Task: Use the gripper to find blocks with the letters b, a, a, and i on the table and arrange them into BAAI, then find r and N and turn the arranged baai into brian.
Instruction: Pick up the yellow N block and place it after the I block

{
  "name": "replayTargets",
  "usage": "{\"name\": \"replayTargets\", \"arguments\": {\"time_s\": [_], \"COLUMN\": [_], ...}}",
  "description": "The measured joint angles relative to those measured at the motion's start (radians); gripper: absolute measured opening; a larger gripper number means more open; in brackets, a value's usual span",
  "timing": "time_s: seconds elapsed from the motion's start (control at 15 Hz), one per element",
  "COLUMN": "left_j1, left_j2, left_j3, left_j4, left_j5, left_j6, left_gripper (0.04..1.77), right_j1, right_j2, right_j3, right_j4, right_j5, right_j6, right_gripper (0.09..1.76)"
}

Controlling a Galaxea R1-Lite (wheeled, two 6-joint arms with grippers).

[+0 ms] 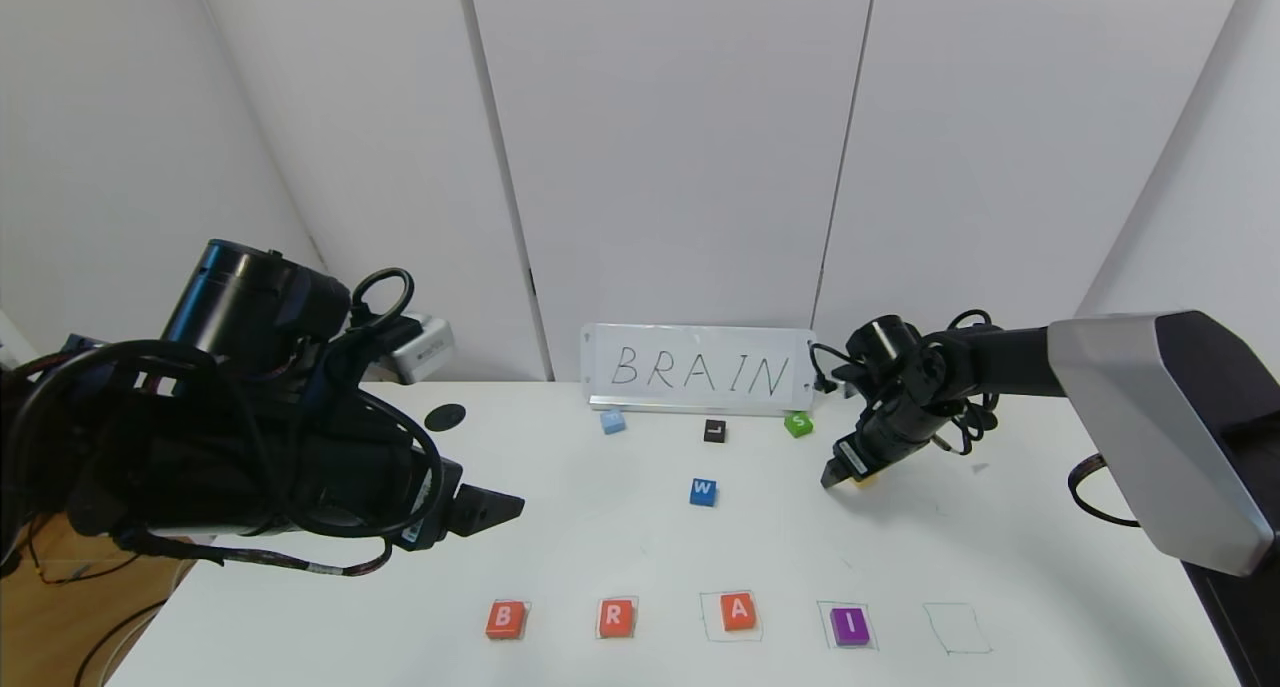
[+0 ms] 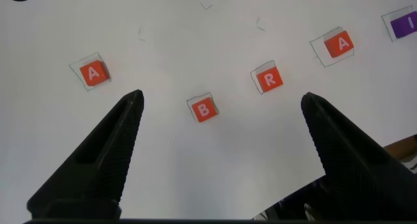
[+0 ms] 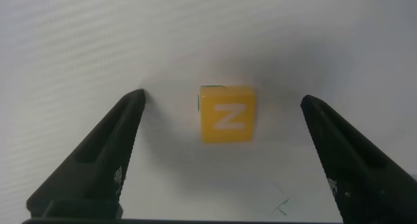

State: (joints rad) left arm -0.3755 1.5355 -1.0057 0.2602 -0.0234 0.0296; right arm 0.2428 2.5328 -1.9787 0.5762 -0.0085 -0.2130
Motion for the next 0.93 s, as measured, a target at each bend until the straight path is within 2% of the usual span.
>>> {"name": "replayTargets", "arguments": {"time_s": [0.07,0.2,0.33,0.53,0.6,0.93], "left_j1": [-0.004,-0.010,-0.012,-0.017,-0.020,-0.025], "left_j2": [0.001,0.003,0.004,0.010,0.011,0.017], "left_j3": [0.001,0.003,0.004,0.006,0.006,0.007], "left_j4": [-0.001,-0.002,-0.002,-0.003,-0.003,-0.003], "left_j5": [0.001,0.002,0.002,0.004,0.004,0.004], "left_j6": [0.000,-0.001,0.000,-0.001,-0.001,-0.001], "left_gripper": [1.72,1.72,1.72,1.72,1.72,1.72], "right_j1": [0.000,0.001,0.000,-0.001,-0.001,-0.001], "right_j2": [0.001,0.003,0.003,0.004,0.004,0.001], "right_j3": [0.000,0.000,0.000,0.000,0.000,0.001], "right_j4": [0.000,0.002,0.003,0.004,0.005,0.010], "right_j5": [-0.001,0.001,0.001,0.001,0.001,0.001], "right_j6": [0.000,-0.002,-0.003,-0.003,-0.003,-0.003], "right_gripper": [1.71,1.35,1.06,0.76,0.54,0.54]}}
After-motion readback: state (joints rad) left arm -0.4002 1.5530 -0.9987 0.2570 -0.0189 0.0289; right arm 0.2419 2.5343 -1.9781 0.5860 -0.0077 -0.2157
